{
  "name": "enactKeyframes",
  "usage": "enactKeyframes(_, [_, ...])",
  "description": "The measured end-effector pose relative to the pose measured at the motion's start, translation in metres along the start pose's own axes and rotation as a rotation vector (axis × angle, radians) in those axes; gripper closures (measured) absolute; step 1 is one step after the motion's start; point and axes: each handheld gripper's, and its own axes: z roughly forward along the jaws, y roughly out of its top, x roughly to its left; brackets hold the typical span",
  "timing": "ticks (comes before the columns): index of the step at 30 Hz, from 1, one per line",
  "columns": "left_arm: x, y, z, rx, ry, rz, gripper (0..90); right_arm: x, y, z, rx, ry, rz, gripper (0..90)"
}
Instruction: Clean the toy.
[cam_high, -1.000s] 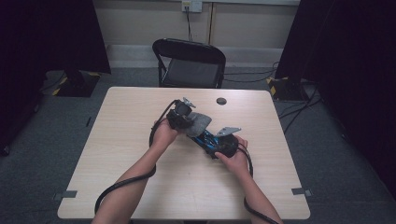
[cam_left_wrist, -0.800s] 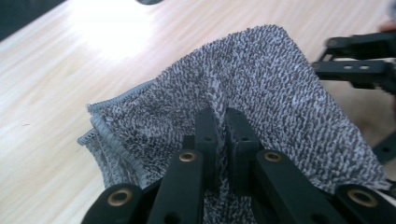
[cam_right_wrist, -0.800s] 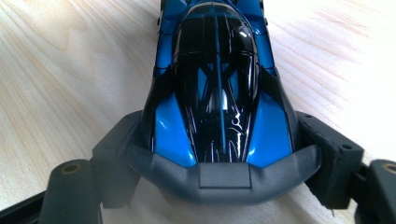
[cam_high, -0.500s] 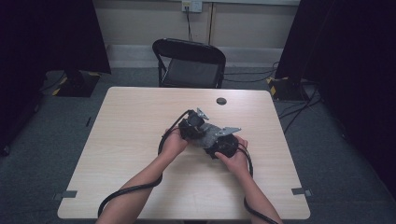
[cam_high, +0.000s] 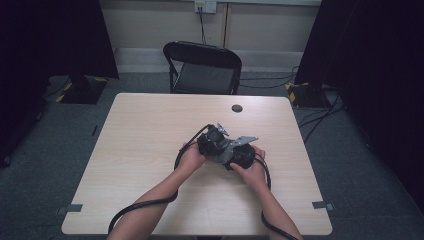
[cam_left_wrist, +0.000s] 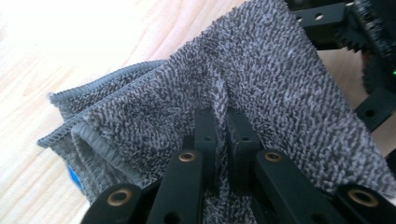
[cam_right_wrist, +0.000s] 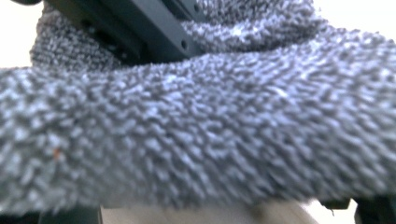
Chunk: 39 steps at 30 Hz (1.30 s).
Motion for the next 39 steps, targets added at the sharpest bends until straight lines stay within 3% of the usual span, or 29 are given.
enactKeyframes(7, [0.008,0.001,-0.003,0.013,0.027,-0.005,84.8,0.000,0.000,0.000,0.000,0.000,-0.001,24.3])
enactKeyframes(10, [0.014,0.000,-0.003,0.009,0.013,-0.039,84.7,0.000,0.000,0.000,0.000,0.001,-0.001,24.3])
enactKeyframes(20, [0.029,-0.002,-0.005,0.020,0.061,-0.071,84.5,0.000,0.000,0.000,0.000,0.001,-0.001,24.3])
enactKeyframes(27, [0.043,-0.004,-0.002,0.017,0.085,-0.131,84.4,0.000,0.000,0.000,0.000,0.001,-0.001,24.3])
enactKeyframes(39, [0.055,-0.007,0.001,0.024,0.105,-0.155,84.5,0.000,0.000,0.000,0.000,0.001,-0.001,24.3])
